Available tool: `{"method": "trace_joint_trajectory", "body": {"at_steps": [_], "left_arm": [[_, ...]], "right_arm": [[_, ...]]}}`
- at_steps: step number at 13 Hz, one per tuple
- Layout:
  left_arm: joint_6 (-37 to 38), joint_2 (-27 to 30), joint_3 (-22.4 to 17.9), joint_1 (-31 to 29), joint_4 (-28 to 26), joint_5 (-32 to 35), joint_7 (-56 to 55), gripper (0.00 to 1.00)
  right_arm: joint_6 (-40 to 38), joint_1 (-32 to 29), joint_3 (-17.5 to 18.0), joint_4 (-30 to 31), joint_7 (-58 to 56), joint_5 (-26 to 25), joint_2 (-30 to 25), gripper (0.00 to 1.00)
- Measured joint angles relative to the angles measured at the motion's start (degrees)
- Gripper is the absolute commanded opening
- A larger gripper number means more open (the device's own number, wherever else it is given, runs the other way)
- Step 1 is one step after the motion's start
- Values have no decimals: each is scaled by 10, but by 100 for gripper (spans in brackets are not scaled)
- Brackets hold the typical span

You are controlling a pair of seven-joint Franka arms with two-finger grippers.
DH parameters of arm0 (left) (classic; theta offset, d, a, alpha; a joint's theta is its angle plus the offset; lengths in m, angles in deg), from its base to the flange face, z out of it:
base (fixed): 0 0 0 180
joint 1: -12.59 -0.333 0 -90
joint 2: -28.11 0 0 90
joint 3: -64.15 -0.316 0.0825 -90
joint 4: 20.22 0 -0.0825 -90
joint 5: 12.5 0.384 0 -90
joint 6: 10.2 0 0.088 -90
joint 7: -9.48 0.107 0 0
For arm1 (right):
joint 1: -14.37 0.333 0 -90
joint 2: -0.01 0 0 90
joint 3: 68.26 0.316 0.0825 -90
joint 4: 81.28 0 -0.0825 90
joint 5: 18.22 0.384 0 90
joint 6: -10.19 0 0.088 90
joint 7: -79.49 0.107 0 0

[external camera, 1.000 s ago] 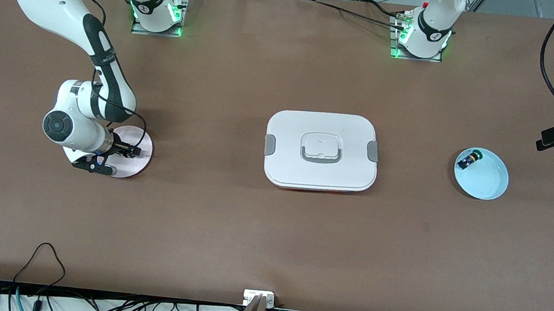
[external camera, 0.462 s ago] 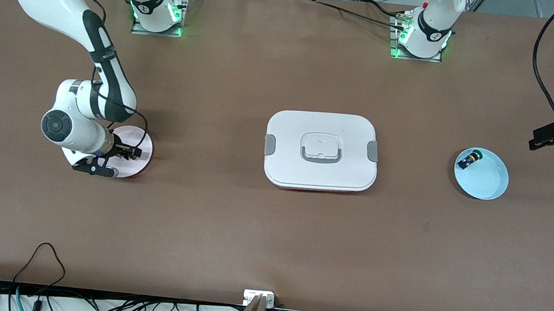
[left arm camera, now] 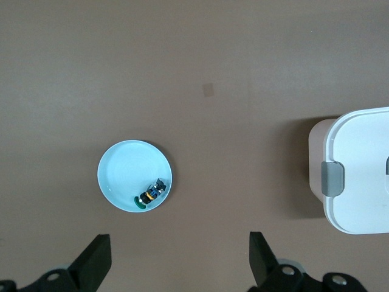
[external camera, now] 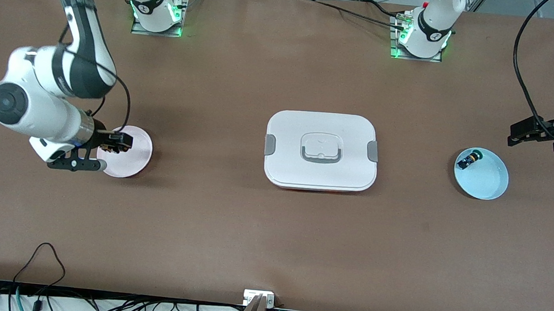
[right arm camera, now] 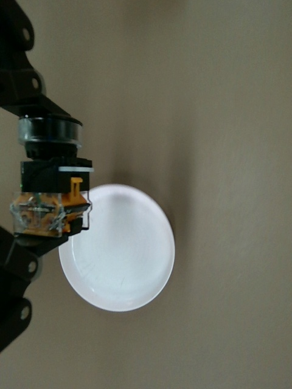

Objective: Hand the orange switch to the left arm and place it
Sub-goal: 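Lift the switch with the right gripper while the left gripper approaches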

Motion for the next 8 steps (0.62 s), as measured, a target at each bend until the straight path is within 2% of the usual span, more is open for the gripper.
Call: {"method": "trace_joint_trajectory", "body": {"at_steps": [5, 8], "left_arm": [[6, 2, -5, 4, 3, 0, 0, 100], [9, 7, -50, 63, -7, 0, -25, 100]], "right_arm": [[-14, 8, 46, -34, -151, 131, -43, 21], [-14, 12, 64, -40, -257, 262, -56, 20]]}}
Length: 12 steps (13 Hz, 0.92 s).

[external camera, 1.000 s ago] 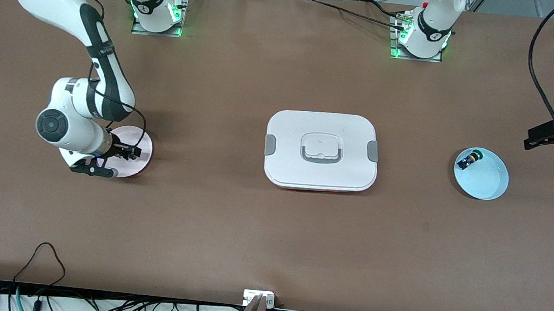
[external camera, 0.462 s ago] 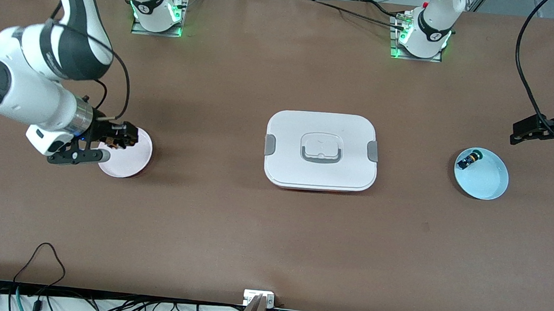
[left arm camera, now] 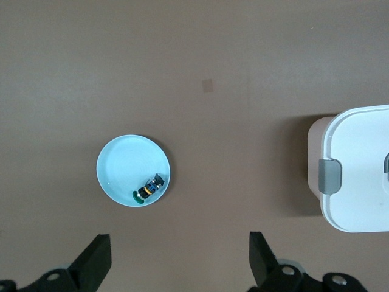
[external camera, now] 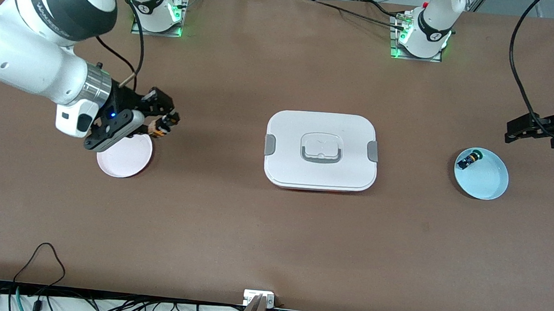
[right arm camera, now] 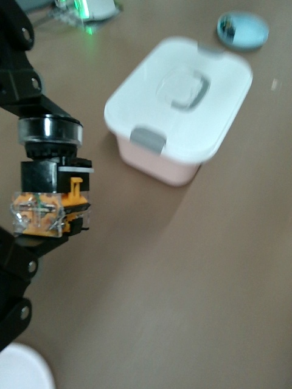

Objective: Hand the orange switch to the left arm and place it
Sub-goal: 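Lift the switch with the right gripper while the left gripper approaches, then carry the switch over the box while the left gripper grasps it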

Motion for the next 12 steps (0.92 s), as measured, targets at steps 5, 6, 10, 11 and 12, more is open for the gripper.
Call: {"method": "trace_joint_trajectory", "body": {"at_steps": [5, 6, 10, 11, 12], "left_arm": [[29, 13, -56, 10, -40, -124, -8, 100], [48, 13, -77, 8, -65, -213, -7, 100], [11, 12, -80, 26, -185, -565, -23, 100], [-19, 12, -72, 41, -210, -647, -39, 100], [-66, 12, -49, 55, -234, -715, -53, 100]], "right_arm": [[-4, 11, 1, 8, -257, 298, 14, 20], [-3, 18, 1, 8, -301, 328, 19, 20], [-2, 39, 1, 9, -448, 416, 31, 21], [-2, 46, 2, 9, -485, 439, 36, 21], [-2, 55, 2, 10, -518, 460, 43, 21]]}}
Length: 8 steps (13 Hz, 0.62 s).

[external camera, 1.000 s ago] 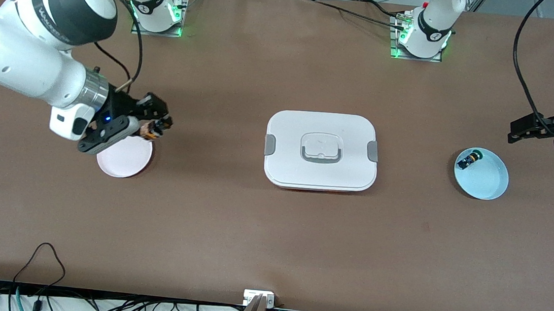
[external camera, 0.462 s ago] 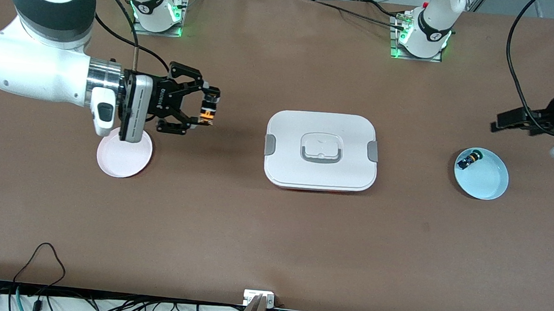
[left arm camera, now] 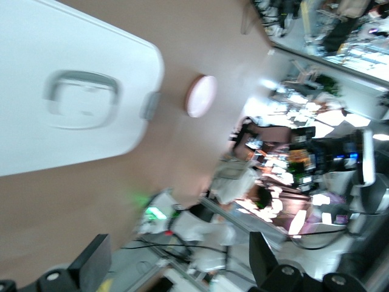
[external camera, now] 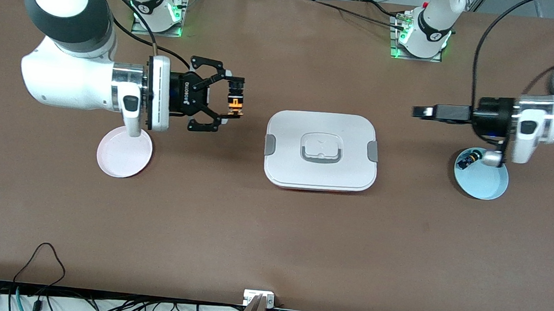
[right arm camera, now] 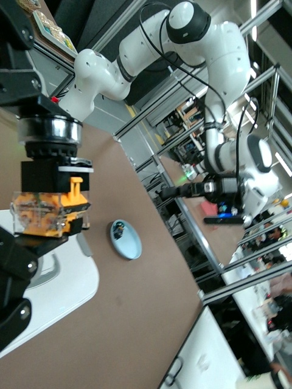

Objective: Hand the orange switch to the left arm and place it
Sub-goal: 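Carry the switch over the box while the left gripper grasps it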

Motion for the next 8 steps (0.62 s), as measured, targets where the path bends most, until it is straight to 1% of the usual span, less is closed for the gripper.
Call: {"method": "trace_joint_trajectory", "body": {"at_steps": [3, 4, 5, 6, 8], "left_arm": [[-197, 0, 132, 21, -48, -174, -16, 100], [-244, 0, 162, 26, -55, -215, -16, 100], [-277, 0, 181, 31, -57, -249, -17, 100], [-309, 0, 191, 39, -57, -282, -17, 100], [-364, 0, 203, 55, -57, -321, -17, 100]], "right_arm": [[17, 30, 0, 1, -77, 68, 26, 21], [17, 38, 0, 1, -97, 100, 36, 21], [18, 46, 0, 1, -116, 134, 45, 21], [18, 54, 0, 1, -128, 158, 53, 21], [23, 64, 0, 1, -132, 172, 58, 21]]}}
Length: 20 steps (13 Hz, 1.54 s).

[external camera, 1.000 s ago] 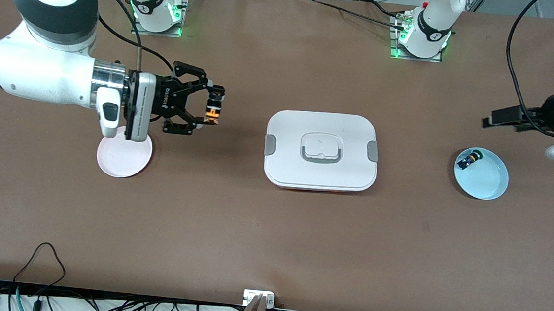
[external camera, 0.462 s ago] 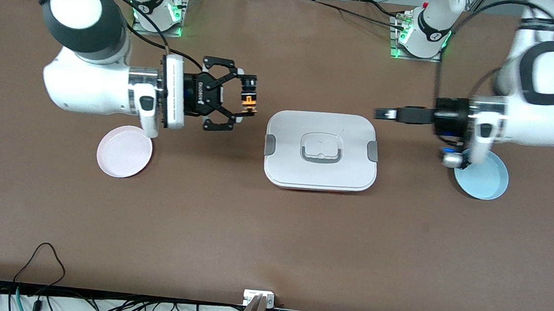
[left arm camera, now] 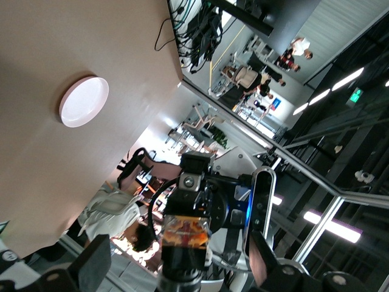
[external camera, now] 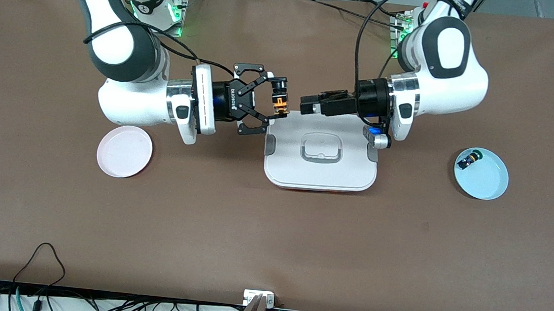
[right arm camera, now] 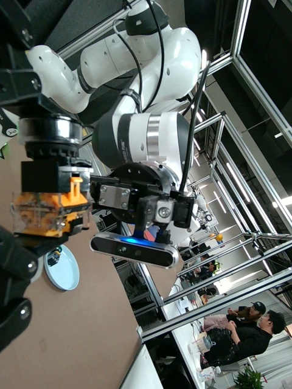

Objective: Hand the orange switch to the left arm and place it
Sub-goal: 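Carry the switch over the box while the left gripper grasps it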

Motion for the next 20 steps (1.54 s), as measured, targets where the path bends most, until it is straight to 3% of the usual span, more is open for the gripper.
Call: {"method": "trace_joint_trajectory", "body": {"at_steps": [5, 7, 9, 12, 16, 19, 20], "left_arm": [[-19, 0, 12, 7, 0, -6, -4, 99], [-29, 0, 18, 7, 0, -13, -5, 87], [-31, -1, 19, 7, 2, -27, -5, 82], [-38, -6, 20, 11, 3, -27, -5, 58], [-48, -9, 20, 15, 8, -29, 9, 0], [-49, -10, 20, 15, 8, -29, 31, 0], [-49, -10, 20, 15, 8, -29, 32, 0]], "right_arm": [[5, 2, 0, 0, 0, 2, 0, 21], [7, 3, 0, 0, 0, 2, 0, 21], [12, 5, 0, 0, 0, 2, 0, 21], [16, 5, 0, 0, 0, 2, 0, 21], [16, 6, 0, 2, 0, 2, 0, 21], [17, 6, -1, 3, -1, 2, 1, 24], [17, 6, -1, 3, -2, 2, 1, 99]]}}
